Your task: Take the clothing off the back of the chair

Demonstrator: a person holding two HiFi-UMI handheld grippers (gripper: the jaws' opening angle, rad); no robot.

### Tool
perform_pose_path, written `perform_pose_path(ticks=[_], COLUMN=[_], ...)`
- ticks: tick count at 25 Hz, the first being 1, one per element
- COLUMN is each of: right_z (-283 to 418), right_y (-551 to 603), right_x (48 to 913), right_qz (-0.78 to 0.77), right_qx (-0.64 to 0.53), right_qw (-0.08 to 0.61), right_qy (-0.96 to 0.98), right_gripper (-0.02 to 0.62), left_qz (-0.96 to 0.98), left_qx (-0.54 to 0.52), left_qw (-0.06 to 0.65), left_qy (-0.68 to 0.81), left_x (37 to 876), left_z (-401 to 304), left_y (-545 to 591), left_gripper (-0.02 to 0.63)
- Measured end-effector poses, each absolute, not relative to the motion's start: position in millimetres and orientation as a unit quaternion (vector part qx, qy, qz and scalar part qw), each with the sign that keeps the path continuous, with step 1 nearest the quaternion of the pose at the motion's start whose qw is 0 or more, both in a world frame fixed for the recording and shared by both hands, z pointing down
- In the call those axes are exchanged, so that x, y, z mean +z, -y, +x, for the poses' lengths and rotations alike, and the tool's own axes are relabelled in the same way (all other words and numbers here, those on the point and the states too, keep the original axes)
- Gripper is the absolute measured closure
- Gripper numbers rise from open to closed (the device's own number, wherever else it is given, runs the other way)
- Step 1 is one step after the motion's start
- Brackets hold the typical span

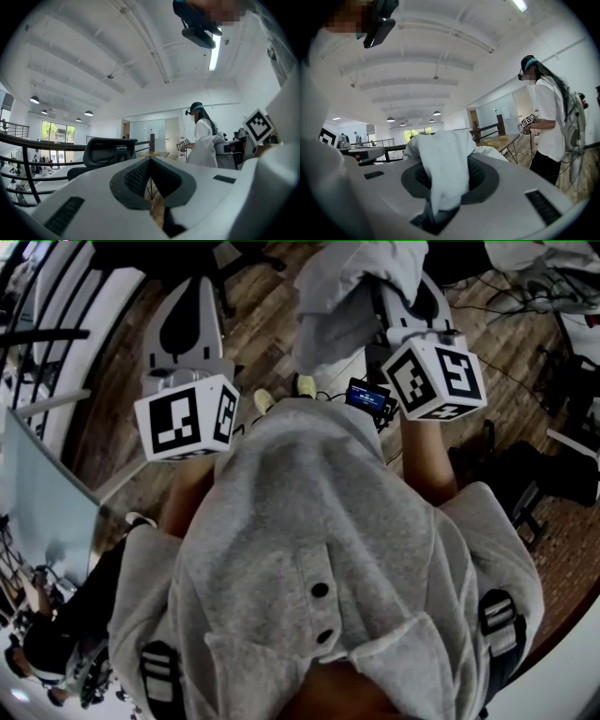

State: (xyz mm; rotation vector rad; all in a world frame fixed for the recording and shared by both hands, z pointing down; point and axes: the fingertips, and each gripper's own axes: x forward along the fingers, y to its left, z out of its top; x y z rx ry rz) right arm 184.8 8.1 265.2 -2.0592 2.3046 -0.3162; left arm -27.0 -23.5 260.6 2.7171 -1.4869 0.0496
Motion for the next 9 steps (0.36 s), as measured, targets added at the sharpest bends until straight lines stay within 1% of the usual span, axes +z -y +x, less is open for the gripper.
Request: perform_pose_path(ticks=[9], right_z=[193.5], right_y=[-5.6], right_x=[262.2], right_qz=[-0.670], right_qx=[-0.099], right_qw=[0.016], right_qy=[-0.735], right_gripper=[0.492], left_qz=[0.881], left_qx=[0.014], left_qw=[0.018], left_qy=[0.473], left_x=[254.7], left_z=[-19.5], left_y=[28.9], left_gripper=[0.595])
